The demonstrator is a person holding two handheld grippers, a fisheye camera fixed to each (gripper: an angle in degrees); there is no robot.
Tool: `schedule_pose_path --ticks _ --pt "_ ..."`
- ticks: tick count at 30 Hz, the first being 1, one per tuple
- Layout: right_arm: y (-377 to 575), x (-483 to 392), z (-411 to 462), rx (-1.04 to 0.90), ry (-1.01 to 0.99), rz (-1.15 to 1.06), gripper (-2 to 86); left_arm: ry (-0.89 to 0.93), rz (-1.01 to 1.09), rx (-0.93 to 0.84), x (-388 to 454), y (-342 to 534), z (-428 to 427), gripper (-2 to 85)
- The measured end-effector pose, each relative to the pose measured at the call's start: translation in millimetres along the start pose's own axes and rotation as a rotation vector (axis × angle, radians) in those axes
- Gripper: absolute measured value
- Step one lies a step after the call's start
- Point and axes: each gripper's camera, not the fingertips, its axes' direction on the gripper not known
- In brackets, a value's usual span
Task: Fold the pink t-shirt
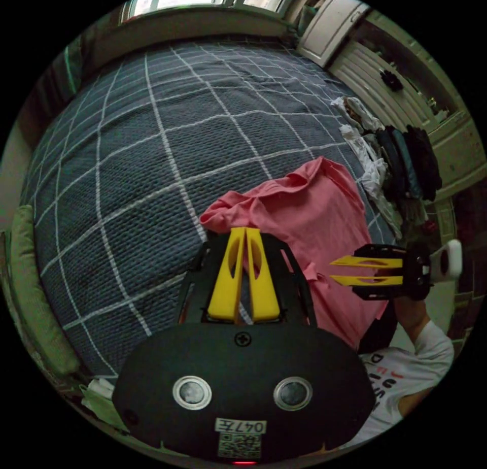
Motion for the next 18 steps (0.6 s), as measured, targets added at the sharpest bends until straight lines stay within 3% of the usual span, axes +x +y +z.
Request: schedule_pose_path --ticks 6,13,18 --pt "-68.0 76.0 53.9 0.003 0.087 -0.001 2.5 0.086 -0.053 0.116 -11.6 28.8 -23.7 -0.8" --pt "-100.2 160.4 154.9 -0.137 -0.191 0.122 2.4 0.180 -0.024 0.075 -15.7 64.9 -3.7 -0.8" --pt "-83.8 173.4 141.8 0.018 -0.079 0.123 0.1 0.149 -0.014 0.019 -14.8 67.2 15.1 -0.8"
